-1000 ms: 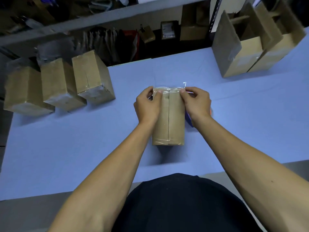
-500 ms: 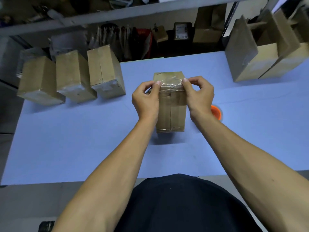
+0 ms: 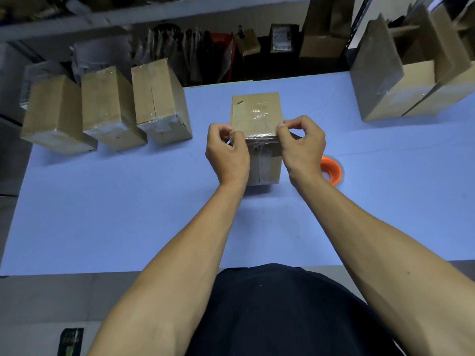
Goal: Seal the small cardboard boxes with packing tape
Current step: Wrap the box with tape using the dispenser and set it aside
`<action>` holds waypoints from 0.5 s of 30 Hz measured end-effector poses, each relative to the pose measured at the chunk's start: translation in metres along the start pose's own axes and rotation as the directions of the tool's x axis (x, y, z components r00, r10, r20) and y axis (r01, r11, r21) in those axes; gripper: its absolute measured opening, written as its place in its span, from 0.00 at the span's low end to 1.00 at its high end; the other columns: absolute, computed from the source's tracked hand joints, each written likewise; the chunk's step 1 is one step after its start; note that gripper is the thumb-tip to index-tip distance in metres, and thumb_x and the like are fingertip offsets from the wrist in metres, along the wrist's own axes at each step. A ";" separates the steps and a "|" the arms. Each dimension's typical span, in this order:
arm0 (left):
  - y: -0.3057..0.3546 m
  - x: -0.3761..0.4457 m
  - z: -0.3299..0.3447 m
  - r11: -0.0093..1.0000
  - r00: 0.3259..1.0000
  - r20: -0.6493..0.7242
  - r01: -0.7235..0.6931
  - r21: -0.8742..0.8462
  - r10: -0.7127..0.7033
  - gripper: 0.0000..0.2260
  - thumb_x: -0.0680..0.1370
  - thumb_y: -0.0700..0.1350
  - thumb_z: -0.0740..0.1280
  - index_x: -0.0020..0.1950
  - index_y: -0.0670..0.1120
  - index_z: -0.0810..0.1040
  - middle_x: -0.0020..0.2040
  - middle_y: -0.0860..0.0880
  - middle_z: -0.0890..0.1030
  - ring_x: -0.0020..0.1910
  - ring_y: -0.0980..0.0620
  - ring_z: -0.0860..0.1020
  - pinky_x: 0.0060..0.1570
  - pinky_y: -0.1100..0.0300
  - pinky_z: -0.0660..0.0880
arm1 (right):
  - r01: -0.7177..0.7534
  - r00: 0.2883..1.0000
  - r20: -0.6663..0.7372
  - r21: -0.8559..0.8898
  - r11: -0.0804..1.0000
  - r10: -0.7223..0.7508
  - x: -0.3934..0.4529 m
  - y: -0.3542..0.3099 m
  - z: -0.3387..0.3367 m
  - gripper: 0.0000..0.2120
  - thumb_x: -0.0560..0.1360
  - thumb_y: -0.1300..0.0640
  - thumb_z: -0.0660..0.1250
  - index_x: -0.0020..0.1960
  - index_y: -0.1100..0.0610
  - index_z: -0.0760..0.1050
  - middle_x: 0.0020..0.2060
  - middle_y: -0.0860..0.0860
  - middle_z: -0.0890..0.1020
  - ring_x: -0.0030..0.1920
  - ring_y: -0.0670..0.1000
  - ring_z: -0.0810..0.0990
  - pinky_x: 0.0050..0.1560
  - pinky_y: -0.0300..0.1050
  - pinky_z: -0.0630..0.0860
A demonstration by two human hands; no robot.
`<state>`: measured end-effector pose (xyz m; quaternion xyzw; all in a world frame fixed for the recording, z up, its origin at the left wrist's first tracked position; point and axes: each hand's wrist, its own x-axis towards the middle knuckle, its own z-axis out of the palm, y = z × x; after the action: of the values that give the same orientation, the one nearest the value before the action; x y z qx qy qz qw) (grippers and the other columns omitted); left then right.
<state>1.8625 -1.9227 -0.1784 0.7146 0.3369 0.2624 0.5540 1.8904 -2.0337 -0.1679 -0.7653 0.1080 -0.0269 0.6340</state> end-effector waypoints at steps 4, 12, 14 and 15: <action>-0.010 -0.001 -0.008 0.987 0.991 0.061 0.128 -0.097 -0.122 0.11 0.76 0.34 0.63 0.53 0.49 0.71 0.50 0.54 0.79 0.45 0.61 0.79 0.44 0.68 0.72 | -0.060 0.998 0.025 0.065 0.996 0.058 -0.002 0.005 -0.004 0.04 0.73 0.65 0.69 0.45 0.58 0.77 0.39 0.45 0.80 0.37 0.33 0.76 0.42 0.29 0.71; -0.037 -0.029 -0.012 0.950 0.907 0.331 0.303 -0.077 -0.262 0.25 0.76 0.63 0.59 0.66 0.51 0.77 0.61 0.53 0.82 0.61 0.54 0.79 0.63 0.54 0.74 | -0.123 0.977 0.176 0.004 0.992 0.120 -0.024 0.029 -0.012 0.12 0.80 0.56 0.63 0.62 0.55 0.79 0.52 0.42 0.82 0.52 0.35 0.78 0.55 0.32 0.73; -0.031 -0.029 -0.014 0.975 0.903 0.373 0.222 0.014 -0.211 0.26 0.74 0.64 0.64 0.69 0.53 0.73 0.60 0.57 0.82 0.58 0.59 0.79 0.60 0.59 0.76 | -0.120 0.961 0.251 0.012 0.993 0.113 -0.029 0.032 -0.010 0.15 0.79 0.52 0.66 0.65 0.55 0.76 0.56 0.43 0.82 0.54 0.37 0.79 0.54 0.31 0.72; -0.030 -0.029 -0.014 0.980 0.904 0.378 0.195 0.047 -0.198 0.25 0.74 0.61 0.67 0.69 0.54 0.72 0.59 0.58 0.82 0.56 0.60 0.80 0.58 0.59 0.76 | -0.107 0.958 0.268 0.005 0.994 0.102 -0.030 0.033 -0.008 0.17 0.78 0.51 0.69 0.64 0.54 0.74 0.56 0.43 0.81 0.54 0.36 0.79 0.53 0.29 0.72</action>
<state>1.8281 -1.9319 -0.2045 0.7168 0.2941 0.0601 0.6294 1.8556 -2.0413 -0.1953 -0.7489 0.0613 0.1090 0.6508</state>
